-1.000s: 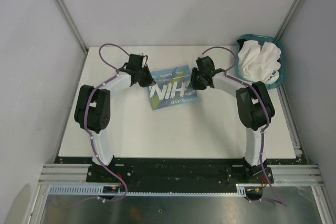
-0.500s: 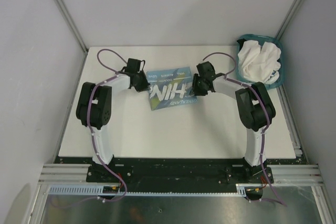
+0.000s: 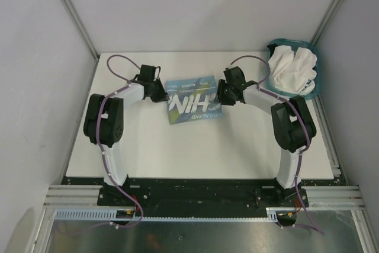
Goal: Fold and stack the t-shirts
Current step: Smooth out wrinkles on the folded tshirt
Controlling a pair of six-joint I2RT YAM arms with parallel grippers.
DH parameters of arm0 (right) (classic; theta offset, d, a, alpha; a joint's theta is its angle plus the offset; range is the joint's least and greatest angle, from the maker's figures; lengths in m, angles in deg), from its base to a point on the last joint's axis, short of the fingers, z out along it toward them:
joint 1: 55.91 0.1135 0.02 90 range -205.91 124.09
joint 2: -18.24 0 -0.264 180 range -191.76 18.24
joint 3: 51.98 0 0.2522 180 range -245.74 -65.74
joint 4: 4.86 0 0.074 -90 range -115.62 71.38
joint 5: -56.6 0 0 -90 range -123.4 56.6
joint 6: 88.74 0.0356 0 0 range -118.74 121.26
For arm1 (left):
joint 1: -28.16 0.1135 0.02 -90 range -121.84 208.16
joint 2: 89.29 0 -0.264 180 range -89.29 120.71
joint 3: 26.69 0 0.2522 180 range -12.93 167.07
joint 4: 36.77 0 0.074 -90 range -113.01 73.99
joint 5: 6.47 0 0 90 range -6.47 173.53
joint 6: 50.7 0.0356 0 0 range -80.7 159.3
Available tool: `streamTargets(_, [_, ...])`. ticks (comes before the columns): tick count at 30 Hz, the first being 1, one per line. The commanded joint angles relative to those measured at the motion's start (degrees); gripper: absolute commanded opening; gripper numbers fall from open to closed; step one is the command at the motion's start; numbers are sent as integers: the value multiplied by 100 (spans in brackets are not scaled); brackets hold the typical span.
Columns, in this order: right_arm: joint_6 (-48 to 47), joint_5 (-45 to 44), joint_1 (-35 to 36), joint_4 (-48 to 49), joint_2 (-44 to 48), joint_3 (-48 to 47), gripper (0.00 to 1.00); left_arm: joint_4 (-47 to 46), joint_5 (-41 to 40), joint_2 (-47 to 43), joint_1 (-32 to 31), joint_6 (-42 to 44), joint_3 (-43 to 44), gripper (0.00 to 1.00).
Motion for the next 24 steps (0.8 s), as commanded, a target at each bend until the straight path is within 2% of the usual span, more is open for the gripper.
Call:
streamTargets(1, [20,-20,-73,148,313,-65,44,-24,402,-739,5,62,-227,16])
streamTargets(8, [-138,-580,390,-383,435,-2,43,-25,463,-1122,-8,52,-698,19])
streamTargets(13, [-76,-679,556,-353,434,330,42,-29,457,-1044,13,16,-736,31])
streamTargets(24, [-67,-622,577,-272,417,570,41,-48,580,-517,73,-92,-388,47])
